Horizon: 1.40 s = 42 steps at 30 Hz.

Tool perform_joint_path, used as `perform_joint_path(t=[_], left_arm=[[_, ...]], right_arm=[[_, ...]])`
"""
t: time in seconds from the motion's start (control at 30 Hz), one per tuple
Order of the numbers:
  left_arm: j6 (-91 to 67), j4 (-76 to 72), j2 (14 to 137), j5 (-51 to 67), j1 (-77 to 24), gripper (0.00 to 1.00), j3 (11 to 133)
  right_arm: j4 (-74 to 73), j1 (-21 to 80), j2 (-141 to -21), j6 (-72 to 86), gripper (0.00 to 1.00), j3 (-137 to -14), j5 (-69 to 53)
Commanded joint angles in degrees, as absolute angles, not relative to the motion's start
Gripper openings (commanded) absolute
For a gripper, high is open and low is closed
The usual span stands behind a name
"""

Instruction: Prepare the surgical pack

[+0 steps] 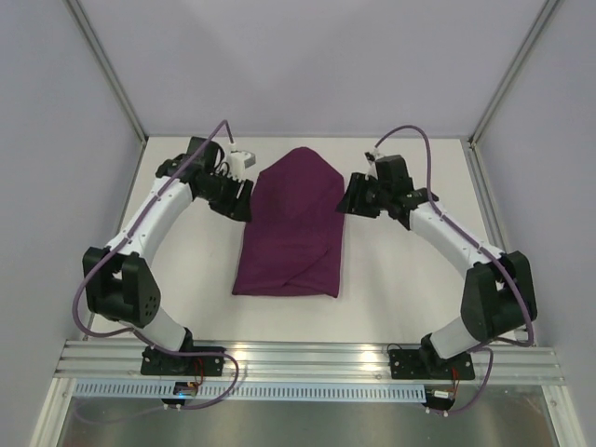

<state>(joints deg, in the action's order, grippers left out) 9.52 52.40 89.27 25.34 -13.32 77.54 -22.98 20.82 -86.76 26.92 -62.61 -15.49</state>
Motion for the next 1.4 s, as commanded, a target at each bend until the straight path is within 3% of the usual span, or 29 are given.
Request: perform_joint_path(t=[0.0,0.1,0.2,0.33,0.53,0.7,0.9,1.17,1.37], left_arm=[[8.97,51.59,93.59,24.17,-12.22,0.60,84.80],[7.56,51.59,100.44,27.15,-11.52,0.51,90.25],[7.56,51.77,107.65,28.30,-11.34,0.49,95.26],[8.79,53.17,117.91,30.94,-11.34,0.50,100.88],[6.95,55.19,131.11,22.97,-11.25,0.49,107.65],[6.85,55.37,130.35,25.48,-10.28,0.47,109.07],[7.38,57.57,126.03,28.83,-10.28,0.52,114.78],[5.97,64.33,140.96,23.73,-10.28,0.47,131.29],[6.07,63.63,145.02,19.00,-10.28,0.46,132.89]], right_arm=[[-22.16,21.09,-91.12,23.38,0.43,-68.28,-16.16],[-19.34,19.95,-98.60,24.60,0.11,-72.24,-19.68],[-14.51,18.20,-104.93,26.72,0.01,-74.70,-22.58],[-11.78,16.53,-113.80,29.35,0.00,-77.51,-25.75],[-8.53,13.97,-122.78,35.77,0.00,-77.61,-26.89],[-9.66,13.54,-122.35,35.33,0.01,-80.23,-27.95],[-9.41,11.69,-119.00,38.14,0.00,-85.86,-27.51],[-8.79,10.90,-128.13,45.16,0.00,-95.44,-28.82],[-8.52,10.55,-134.82,47.72,0.00,-97.82,-28.13]])
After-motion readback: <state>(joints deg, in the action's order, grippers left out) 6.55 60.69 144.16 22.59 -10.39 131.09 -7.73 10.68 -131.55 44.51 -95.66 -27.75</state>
